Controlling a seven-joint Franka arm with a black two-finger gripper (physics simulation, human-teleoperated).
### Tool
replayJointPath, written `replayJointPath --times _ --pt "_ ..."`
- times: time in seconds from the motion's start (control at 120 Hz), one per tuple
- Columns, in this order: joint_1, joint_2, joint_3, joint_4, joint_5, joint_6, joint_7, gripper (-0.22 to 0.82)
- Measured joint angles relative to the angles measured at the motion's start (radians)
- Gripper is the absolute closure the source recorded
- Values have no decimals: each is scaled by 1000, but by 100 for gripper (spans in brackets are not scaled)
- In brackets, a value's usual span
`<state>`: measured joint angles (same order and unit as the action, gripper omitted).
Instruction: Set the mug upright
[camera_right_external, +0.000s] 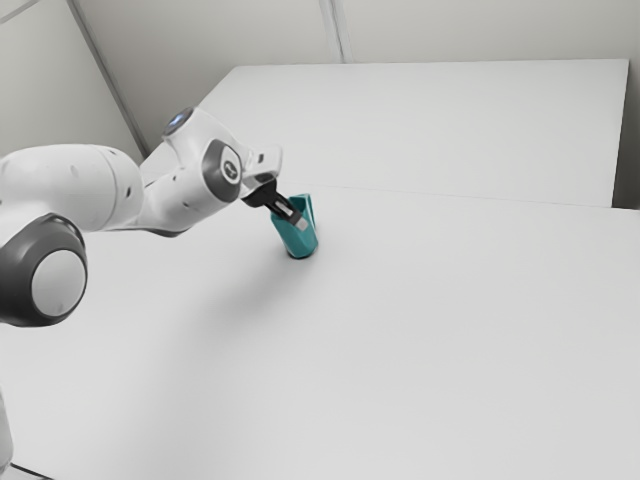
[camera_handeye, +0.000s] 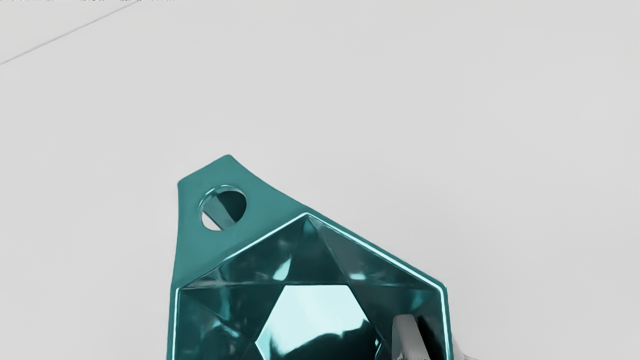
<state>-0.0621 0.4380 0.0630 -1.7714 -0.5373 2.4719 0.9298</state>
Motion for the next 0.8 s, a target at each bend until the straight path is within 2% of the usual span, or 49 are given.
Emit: replayJointPath --times 0.175,0.317,0.517,0.658,0.8 --pt "-9 -3 1 2 10 0 24 39" --pt "-9 -10 1 4 19 -3 39 20" --pt "-13 -44 2 4 36 -15 54 8" --pt "-12 -99 6 1 70 -41 55 4" --pt "-16 -185 9 -1 209 -104 -1 2"
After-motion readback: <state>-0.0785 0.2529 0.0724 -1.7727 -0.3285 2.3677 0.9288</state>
